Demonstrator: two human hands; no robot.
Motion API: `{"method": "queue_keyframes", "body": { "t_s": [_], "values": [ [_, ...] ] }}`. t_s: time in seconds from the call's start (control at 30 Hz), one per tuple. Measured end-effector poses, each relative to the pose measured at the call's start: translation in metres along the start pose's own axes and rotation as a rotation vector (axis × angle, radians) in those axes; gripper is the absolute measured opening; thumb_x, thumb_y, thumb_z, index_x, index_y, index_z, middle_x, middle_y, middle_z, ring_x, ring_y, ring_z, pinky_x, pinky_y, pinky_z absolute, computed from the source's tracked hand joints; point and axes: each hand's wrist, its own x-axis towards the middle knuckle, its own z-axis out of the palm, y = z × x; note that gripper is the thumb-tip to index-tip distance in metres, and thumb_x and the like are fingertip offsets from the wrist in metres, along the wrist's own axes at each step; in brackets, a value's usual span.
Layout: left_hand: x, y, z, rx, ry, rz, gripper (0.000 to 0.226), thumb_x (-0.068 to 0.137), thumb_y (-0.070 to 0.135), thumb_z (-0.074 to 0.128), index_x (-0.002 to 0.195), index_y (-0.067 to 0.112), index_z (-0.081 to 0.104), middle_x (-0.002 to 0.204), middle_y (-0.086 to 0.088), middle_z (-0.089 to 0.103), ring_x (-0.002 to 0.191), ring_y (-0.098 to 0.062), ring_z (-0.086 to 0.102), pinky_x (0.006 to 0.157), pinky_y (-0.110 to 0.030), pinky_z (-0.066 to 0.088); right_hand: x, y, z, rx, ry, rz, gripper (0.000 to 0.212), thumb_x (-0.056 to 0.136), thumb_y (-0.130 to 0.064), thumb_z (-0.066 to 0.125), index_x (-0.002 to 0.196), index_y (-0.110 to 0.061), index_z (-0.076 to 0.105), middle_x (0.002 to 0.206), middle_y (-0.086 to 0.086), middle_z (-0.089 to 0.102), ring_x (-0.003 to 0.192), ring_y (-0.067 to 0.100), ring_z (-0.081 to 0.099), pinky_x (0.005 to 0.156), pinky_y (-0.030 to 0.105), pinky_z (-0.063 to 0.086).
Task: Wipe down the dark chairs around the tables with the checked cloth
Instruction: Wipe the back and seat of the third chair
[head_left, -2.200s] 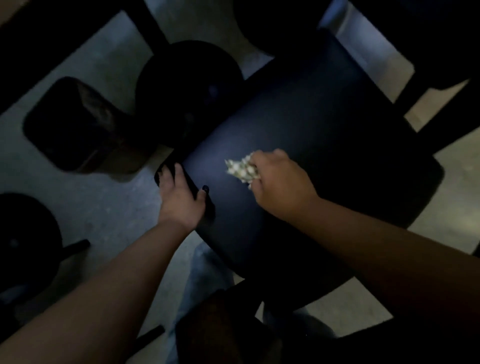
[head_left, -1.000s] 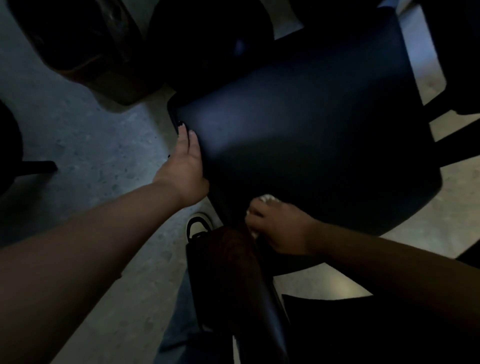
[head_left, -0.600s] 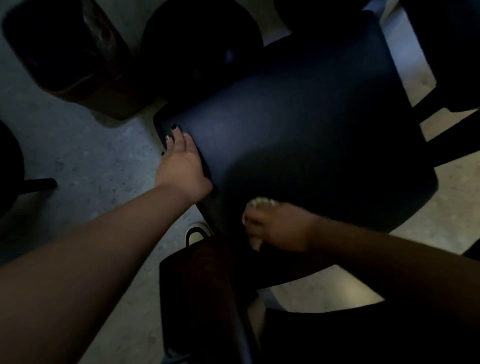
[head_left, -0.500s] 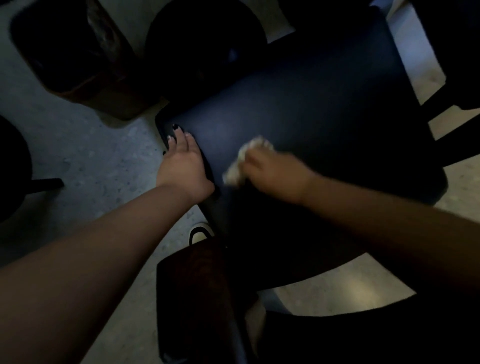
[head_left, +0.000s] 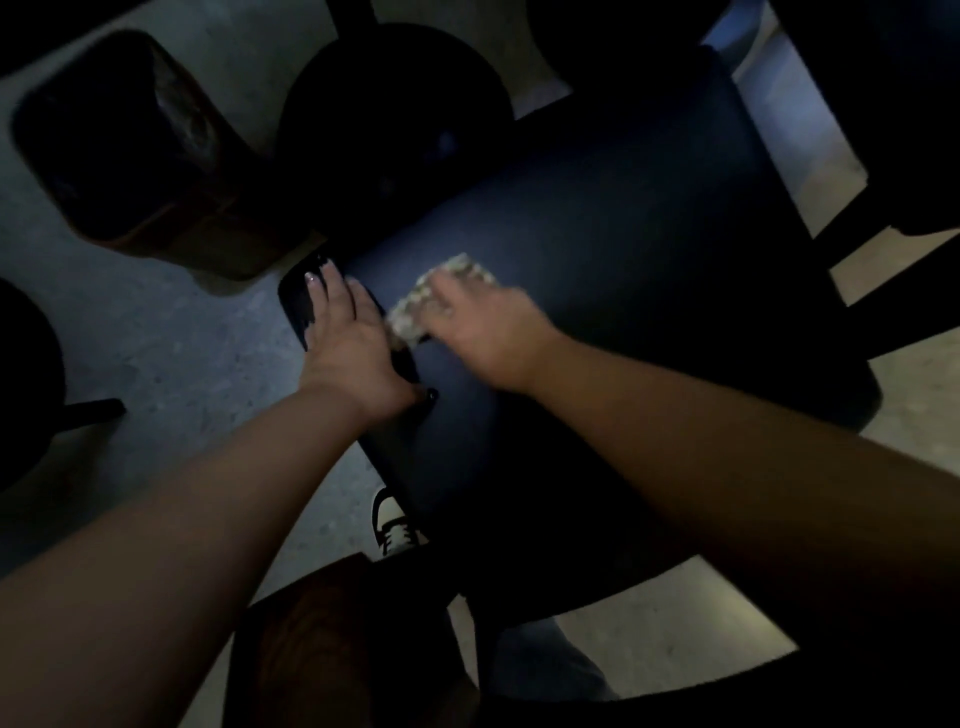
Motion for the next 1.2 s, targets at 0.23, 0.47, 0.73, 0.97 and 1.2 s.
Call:
{"method": "queue_keyframes", "body": {
  "t_s": [0.23, 0.47, 0.73, 0.97, 1.2],
  "values": [
    [0.027, 0.030, -0.016, -0.009, -0.104, 0.102, 0.137, 0.061, 0.049, 0.086, 0.154, 0.024, -0.011, 0.159, -0.007, -0.023, 0.144, -0.042, -0.019, 0.115, -0.062, 0.016, -0.007, 0.099, -0.006, 0.167, 0.267, 0.864, 0.037, 0.095, -0.022, 0.044, 0.132, -0.019, 0.047, 0.136, 0.015, 0.036, 0.101, 0.037, 0.053, 0.072, 0.038, 0.040],
    [0.027, 0.034, -0.003, -0.014, -0.054, 0.037, 0.125, 0.069, 0.043, 0.083, 0.154, 0.026, -0.007, 0.160, -0.002, -0.023, 0.145, -0.037, -0.019, 0.110, -0.068, 0.021, -0.001, 0.034, 0.015, 0.270, 0.164, 0.314, 0.038, 0.084, -0.013, 0.062, 0.122, -0.016, 0.061, 0.118, 0.020, 0.054, 0.078, 0.038, 0.062, 0.056, 0.039, 0.050],
    [0.023, 0.040, 0.001, -0.022, -0.018, -0.003, 0.124, 0.070, 0.039, 0.083, 0.154, 0.028, -0.007, 0.159, 0.000, -0.025, 0.145, -0.035, -0.020, 0.108, -0.070, 0.020, -0.055, 0.202, -0.014, 0.069, 0.233, 0.824, 0.046, 0.094, -0.019, 0.044, 0.139, -0.022, 0.046, 0.138, 0.021, 0.039, 0.111, 0.040, 0.051, 0.091, 0.040, 0.043],
    [0.026, 0.038, 0.002, 0.003, -0.021, 0.002, 0.125, 0.069, 0.041, 0.084, 0.154, 0.027, -0.007, 0.160, 0.000, -0.023, 0.146, -0.036, -0.018, 0.106, -0.070, 0.024, -0.007, 0.075, 0.020, 0.285, 0.474, 0.917, 0.040, 0.099, -0.033, 0.043, 0.136, -0.019, 0.043, 0.131, 0.012, 0.052, 0.112, 0.032, 0.055, 0.086, 0.032, 0.039],
    [0.032, 0.035, -0.002, 0.027, -0.081, 0.019, 0.129, 0.066, 0.042, 0.085, 0.154, 0.026, -0.008, 0.160, -0.001, -0.021, 0.146, -0.038, -0.016, 0.105, -0.072, 0.024, -0.052, 0.098, 0.010, 0.208, 0.102, 0.377, 0.045, 0.096, -0.029, 0.045, 0.140, -0.038, 0.043, 0.147, 0.012, 0.030, 0.109, 0.038, 0.056, 0.085, 0.041, 0.051]
  ]
}}
